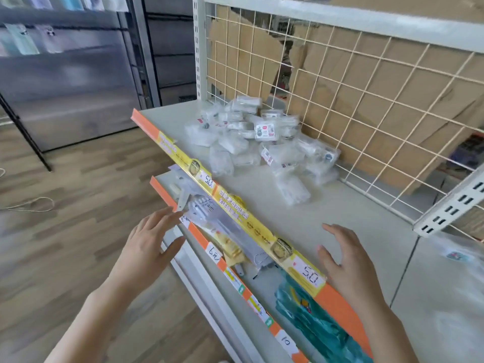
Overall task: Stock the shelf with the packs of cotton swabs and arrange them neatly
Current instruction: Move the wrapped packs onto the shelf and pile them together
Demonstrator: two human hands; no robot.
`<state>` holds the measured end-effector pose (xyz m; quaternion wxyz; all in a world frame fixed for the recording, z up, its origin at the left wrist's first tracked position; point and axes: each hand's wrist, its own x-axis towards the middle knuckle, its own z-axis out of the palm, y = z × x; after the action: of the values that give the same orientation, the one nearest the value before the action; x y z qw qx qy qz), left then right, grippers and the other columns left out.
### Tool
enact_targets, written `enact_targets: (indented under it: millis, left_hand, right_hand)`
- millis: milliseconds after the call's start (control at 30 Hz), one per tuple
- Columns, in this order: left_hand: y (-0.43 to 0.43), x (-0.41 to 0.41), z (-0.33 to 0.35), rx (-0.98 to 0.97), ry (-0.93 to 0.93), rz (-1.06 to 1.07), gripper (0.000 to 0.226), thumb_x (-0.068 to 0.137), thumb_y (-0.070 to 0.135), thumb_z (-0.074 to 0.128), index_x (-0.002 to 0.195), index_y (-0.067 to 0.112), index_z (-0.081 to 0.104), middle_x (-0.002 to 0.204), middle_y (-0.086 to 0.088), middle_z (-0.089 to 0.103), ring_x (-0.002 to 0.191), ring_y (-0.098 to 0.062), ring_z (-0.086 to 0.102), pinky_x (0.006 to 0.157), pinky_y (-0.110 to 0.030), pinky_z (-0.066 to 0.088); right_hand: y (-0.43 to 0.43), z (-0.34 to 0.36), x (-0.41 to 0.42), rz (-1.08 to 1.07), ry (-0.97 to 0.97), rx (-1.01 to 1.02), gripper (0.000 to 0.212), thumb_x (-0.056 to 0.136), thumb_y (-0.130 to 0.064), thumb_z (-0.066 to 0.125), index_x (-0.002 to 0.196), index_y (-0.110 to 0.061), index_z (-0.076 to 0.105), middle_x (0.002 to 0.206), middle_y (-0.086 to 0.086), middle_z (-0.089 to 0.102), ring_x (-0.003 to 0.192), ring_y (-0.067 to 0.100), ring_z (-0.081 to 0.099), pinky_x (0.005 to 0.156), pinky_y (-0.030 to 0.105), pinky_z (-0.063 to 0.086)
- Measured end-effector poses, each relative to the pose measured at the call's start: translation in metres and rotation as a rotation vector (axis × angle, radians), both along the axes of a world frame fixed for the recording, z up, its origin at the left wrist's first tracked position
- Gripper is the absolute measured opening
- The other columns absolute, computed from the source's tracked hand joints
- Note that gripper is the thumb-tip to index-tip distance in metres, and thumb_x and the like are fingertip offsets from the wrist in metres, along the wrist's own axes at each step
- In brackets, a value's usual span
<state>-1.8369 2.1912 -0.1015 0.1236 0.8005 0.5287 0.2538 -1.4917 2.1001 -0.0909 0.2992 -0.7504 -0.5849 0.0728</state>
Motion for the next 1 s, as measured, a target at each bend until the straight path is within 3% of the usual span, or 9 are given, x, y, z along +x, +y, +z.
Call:
enact_targets:
  millis: [133,200,267,433,533,633,733,833,1000]
  left_hand:
    - [0.053,0.024,0.0,-0.012,-0.002,-0.023,0.059,0.085,0.054,0.043,0.13,0.018,0.054,0.136,-0.005,0.05,0.12,-0.03,0.05,0.095,-0.04,0.04]
    - [0.08,0.041,0.003,-0.047,-0.051,0.0,0.051,0.089,0.041,0.058,0.134,0.019,0.05,0.144,-0.003,0.041,0.127,-0.026,0.044,0.095,-0.037,0.039]
    - [0.105,0.061,0.005,-0.075,-0.075,0.012,0.052,0.089,0.031,0.061,0.137,0.022,0.045,0.15,0.0,0.031,0.134,-0.021,0.035,0.094,-0.037,0.041]
    - [0.161,0.105,0.007,-0.103,-0.021,0.007,0.062,0.088,0.033,0.062,0.142,0.02,0.036,0.154,-0.006,0.02,0.138,-0.028,0.028,0.102,-0.041,0.034]
    - [0.186,0.126,0.002,-0.135,0.064,0.065,0.073,0.087,0.044,0.06,0.147,0.021,0.025,0.158,-0.006,0.008,0.143,-0.026,0.013,0.11,-0.04,0.021]
    - [0.201,0.14,-0.006,-0.185,0.122,0.148,0.08,0.085,0.054,0.057,0.148,0.021,0.021,0.158,-0.008,0.006,0.145,-0.022,0.004,0.112,-0.039,0.02]
    - [0.204,0.145,-0.01,-0.143,0.091,0.203,0.07,0.084,0.041,0.064,0.142,0.017,0.033,0.152,-0.012,0.021,0.14,-0.029,0.017,0.104,-0.04,0.03]
    - [0.207,0.146,-0.008,-0.125,0.038,0.213,0.061,0.078,0.02,0.07,0.132,0.01,0.045,0.136,-0.015,0.034,0.12,-0.04,0.04,0.09,-0.043,0.038]
    - [0.208,0.137,-0.009,-0.119,0.036,0.114,0.066,0.08,0.018,0.069,0.139,0.014,0.039,0.146,-0.01,0.027,0.126,-0.039,0.035,0.094,-0.047,0.038]
  right_hand:
    - [0.047,-0.008,0.009,-0.002,-0.001,-0.039,0.046,0.088,-0.022,0.062,0.133,-0.018,0.049,0.137,0.001,0.044,0.129,0.019,0.042,0.098,0.033,0.037]
    - [0.074,-0.011,0.013,0.014,0.001,-0.076,0.052,0.087,-0.022,0.063,0.136,-0.018,0.045,0.141,0.005,0.041,0.133,0.021,0.038,0.101,0.034,0.035]
    - [0.102,-0.014,0.018,0.03,0.023,-0.121,0.058,0.087,-0.023,0.063,0.14,-0.02,0.038,0.147,0.007,0.034,0.137,0.022,0.03,0.104,0.035,0.032]
    - [0.156,-0.023,0.023,0.087,-0.031,-0.193,0.071,0.085,-0.041,0.06,0.146,-0.022,0.028,0.152,0.014,0.023,0.137,0.031,0.027,0.106,0.038,0.029]
    - [0.173,-0.03,0.017,0.093,-0.138,-0.201,0.075,0.073,-0.054,0.048,0.14,-0.021,0.039,0.143,0.017,0.039,0.126,0.036,0.044,0.094,0.043,0.042]
    - [0.178,-0.032,0.013,0.076,-0.149,-0.096,0.06,0.072,-0.048,0.045,0.127,-0.024,0.045,0.117,0.012,0.059,0.093,0.032,0.061,0.072,0.037,0.052]
    - [0.178,-0.031,0.014,0.093,-0.174,-0.042,0.057,0.073,-0.044,0.044,0.126,-0.026,0.045,0.106,0.006,0.06,0.087,0.027,0.059,0.069,0.035,0.051]
    - [0.175,-0.029,0.018,0.107,-0.22,-0.056,0.058,0.07,-0.041,0.049,0.127,-0.028,0.05,0.101,0.004,0.06,0.086,0.027,0.062,0.067,0.035,0.052]
    - [0.144,-0.017,0.024,0.034,-0.114,-0.182,0.059,0.082,-0.033,0.061,0.138,-0.032,0.043,0.121,0.001,0.051,0.114,0.025,0.049,0.091,0.033,0.041]
